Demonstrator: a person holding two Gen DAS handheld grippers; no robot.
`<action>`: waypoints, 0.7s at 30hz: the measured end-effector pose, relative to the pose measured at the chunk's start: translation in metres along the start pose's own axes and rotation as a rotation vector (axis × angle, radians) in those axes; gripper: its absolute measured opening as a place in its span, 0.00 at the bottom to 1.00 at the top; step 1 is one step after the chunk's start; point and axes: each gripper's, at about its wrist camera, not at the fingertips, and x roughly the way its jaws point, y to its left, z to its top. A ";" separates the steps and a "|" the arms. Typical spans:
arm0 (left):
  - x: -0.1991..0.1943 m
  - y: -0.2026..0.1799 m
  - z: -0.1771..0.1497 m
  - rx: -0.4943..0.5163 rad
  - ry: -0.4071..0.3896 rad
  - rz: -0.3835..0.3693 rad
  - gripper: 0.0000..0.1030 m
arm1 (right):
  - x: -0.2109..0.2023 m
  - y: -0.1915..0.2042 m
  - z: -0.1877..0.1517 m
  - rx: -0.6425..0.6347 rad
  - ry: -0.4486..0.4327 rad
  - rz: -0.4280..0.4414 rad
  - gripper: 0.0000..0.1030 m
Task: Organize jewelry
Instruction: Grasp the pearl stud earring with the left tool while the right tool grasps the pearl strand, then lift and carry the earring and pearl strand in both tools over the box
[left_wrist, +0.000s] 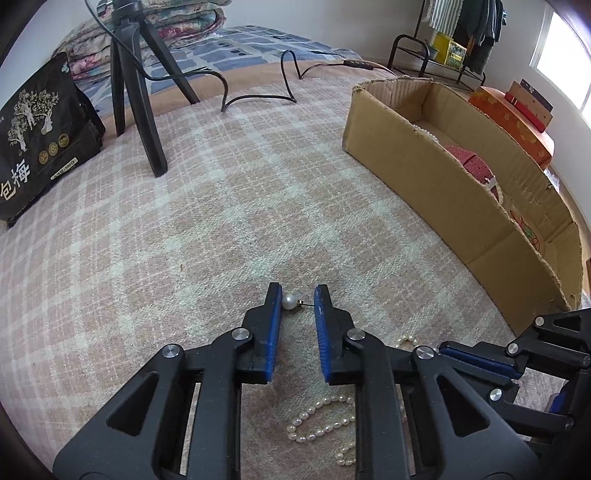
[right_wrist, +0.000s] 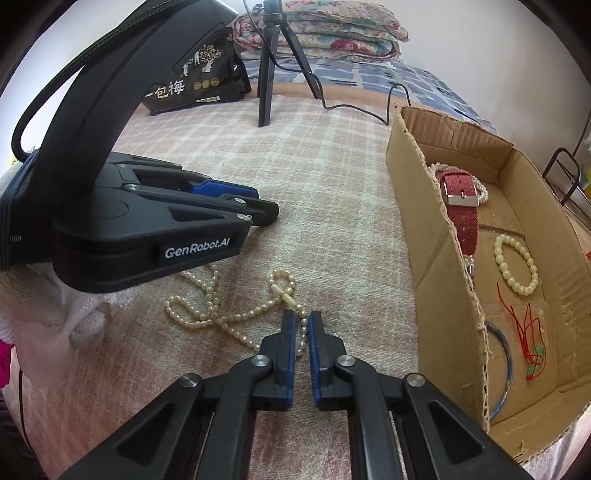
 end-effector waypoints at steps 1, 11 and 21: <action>-0.002 0.003 0.000 -0.009 -0.002 -0.002 0.16 | -0.001 0.000 0.000 0.001 -0.002 0.006 0.01; -0.033 0.037 0.005 -0.126 -0.053 -0.022 0.16 | -0.025 0.000 0.006 0.017 -0.069 0.044 0.01; -0.073 0.051 0.012 -0.178 -0.127 -0.037 0.16 | -0.055 -0.002 0.018 0.038 -0.154 0.078 0.01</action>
